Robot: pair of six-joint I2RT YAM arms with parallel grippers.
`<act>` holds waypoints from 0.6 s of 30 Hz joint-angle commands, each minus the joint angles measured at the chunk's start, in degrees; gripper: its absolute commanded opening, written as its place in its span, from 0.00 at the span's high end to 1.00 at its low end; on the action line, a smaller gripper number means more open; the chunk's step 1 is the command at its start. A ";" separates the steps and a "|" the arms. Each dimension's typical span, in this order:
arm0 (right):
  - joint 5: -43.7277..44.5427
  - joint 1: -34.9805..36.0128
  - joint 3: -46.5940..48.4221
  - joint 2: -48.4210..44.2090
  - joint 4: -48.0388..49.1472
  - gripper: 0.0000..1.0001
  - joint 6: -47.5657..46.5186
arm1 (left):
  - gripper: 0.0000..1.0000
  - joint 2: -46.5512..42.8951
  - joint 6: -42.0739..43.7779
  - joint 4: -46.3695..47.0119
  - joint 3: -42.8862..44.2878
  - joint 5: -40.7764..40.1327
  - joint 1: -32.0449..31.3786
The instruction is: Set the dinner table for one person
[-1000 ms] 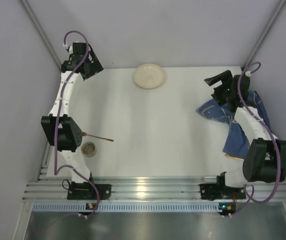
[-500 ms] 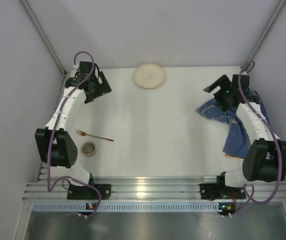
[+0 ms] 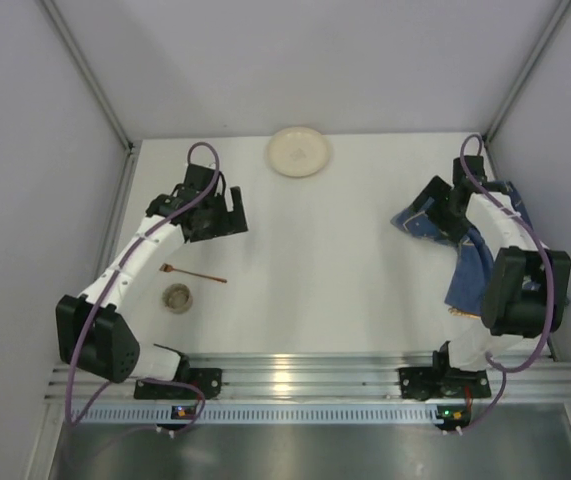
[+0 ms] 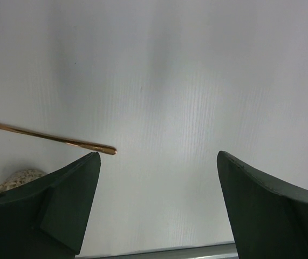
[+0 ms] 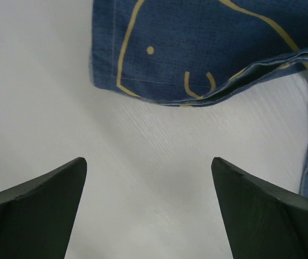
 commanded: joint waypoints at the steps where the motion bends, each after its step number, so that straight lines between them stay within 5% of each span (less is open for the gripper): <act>1: 4.76 -1.24 6.66 2.14 -8.68 0.00 -4.23 | 0.05 -5.44 2.59 1.67 -4.41 3.68 -0.18; 10: 5.30 -1.33 18.25 14.17 -10.10 0.00 -6.16 | 0.07 -4.13 3.30 2.01 -4.51 4.39 -0.18; 18: 5.30 1.48 24.87 27.71 -8.53 0.00 -7.57 | 0.08 -1.94 -5.49 0.36 -3.11 1.39 -0.18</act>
